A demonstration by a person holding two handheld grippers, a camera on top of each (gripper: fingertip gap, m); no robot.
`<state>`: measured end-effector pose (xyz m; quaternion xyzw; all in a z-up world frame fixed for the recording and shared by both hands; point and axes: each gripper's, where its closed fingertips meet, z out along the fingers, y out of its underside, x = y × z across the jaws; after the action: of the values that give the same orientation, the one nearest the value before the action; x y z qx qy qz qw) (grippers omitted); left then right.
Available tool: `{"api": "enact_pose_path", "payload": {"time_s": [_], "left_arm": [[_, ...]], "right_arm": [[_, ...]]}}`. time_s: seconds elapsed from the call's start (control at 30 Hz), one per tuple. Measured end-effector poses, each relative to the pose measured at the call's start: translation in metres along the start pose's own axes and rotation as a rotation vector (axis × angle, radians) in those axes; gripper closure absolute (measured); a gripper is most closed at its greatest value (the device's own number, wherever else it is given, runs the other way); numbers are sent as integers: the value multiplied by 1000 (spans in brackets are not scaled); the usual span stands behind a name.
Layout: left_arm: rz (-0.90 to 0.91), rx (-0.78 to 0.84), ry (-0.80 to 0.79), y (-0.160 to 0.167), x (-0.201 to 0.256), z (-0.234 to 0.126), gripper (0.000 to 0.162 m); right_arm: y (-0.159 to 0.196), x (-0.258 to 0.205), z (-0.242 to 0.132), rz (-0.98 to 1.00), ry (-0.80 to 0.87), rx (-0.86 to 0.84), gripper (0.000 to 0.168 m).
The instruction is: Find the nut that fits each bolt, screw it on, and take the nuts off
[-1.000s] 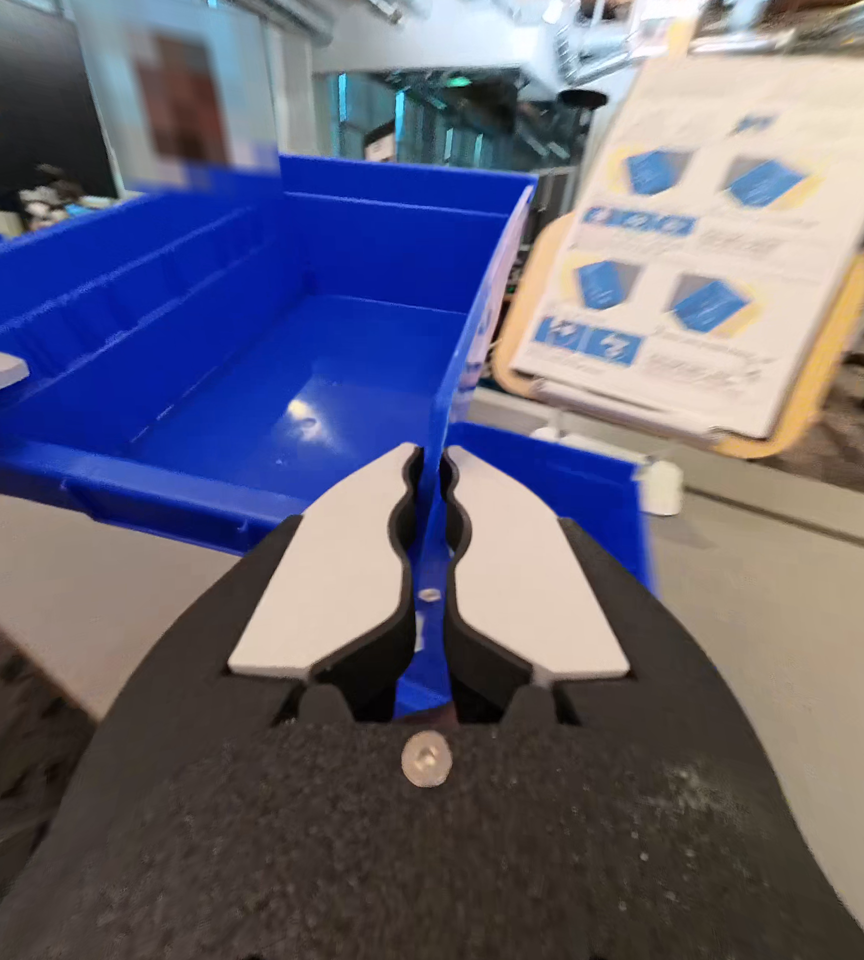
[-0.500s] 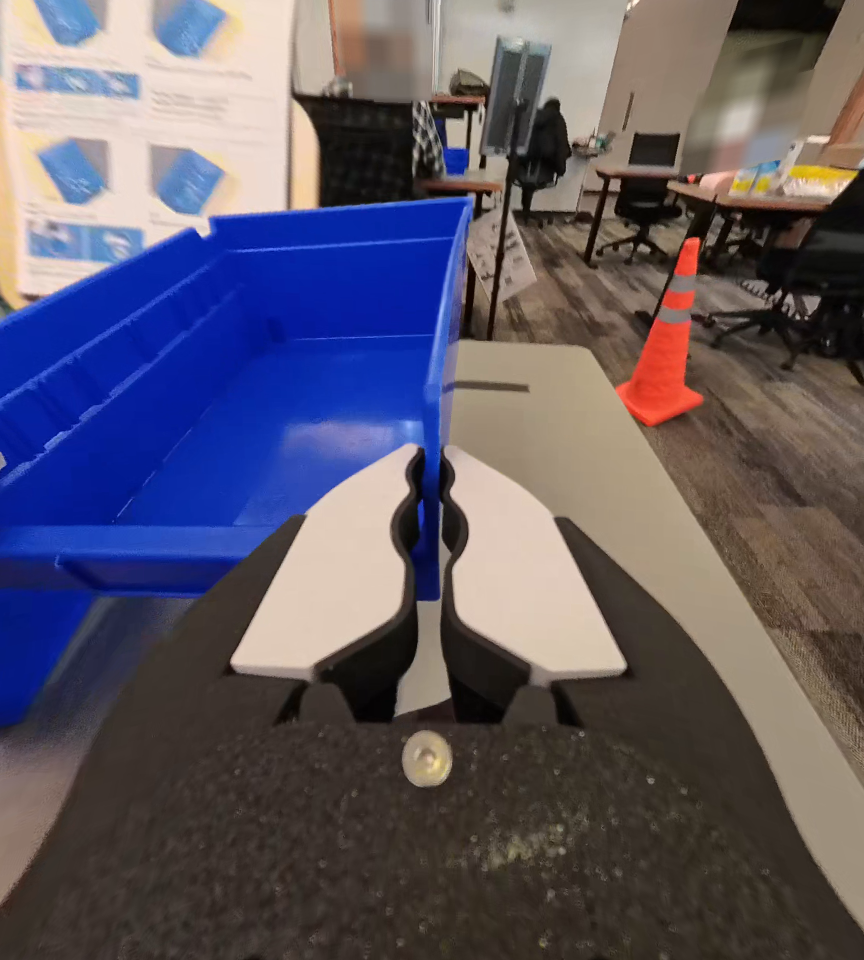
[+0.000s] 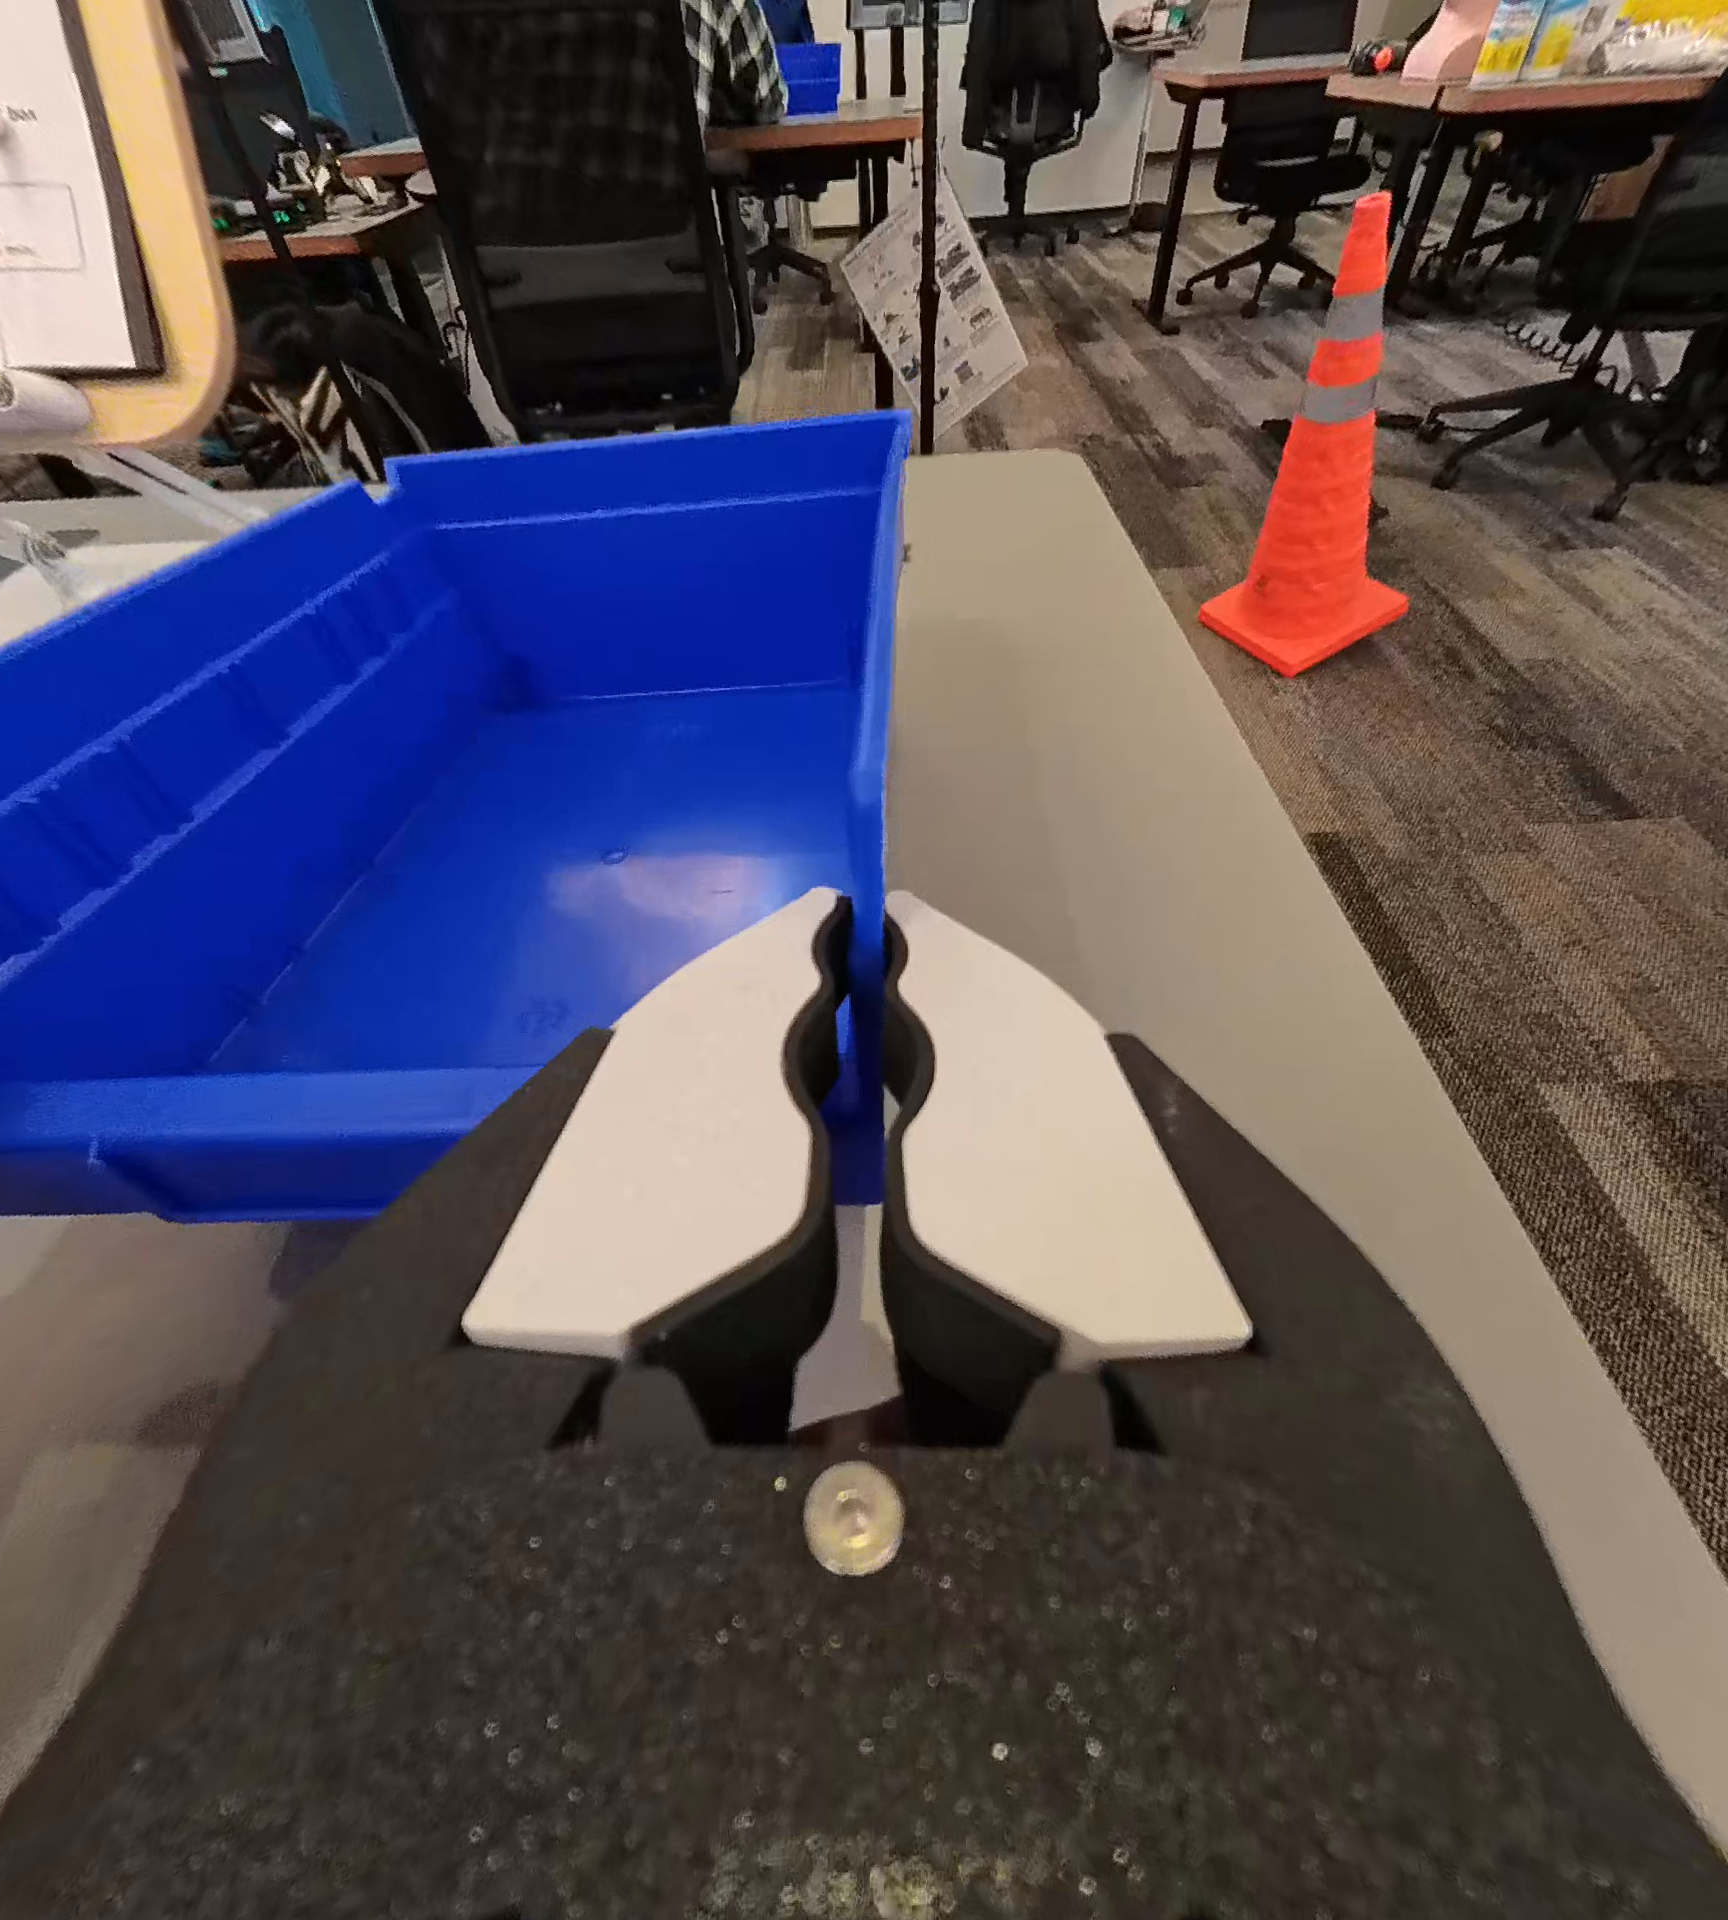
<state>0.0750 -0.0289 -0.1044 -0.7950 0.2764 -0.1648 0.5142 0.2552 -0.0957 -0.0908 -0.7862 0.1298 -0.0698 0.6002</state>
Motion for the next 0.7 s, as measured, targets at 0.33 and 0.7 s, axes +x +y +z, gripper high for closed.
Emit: {"api": "enact_pose_path", "payload": {"time_s": [0.33,0.7], "left_arm": [[-57,-51,294,16,29,-19,105],[-12,149,-85,37,-221,-207,113]], "right_arm": [[37,23,19,99,34,-117,163],[-64,-122,-40,-153,-257,199,141]]}}
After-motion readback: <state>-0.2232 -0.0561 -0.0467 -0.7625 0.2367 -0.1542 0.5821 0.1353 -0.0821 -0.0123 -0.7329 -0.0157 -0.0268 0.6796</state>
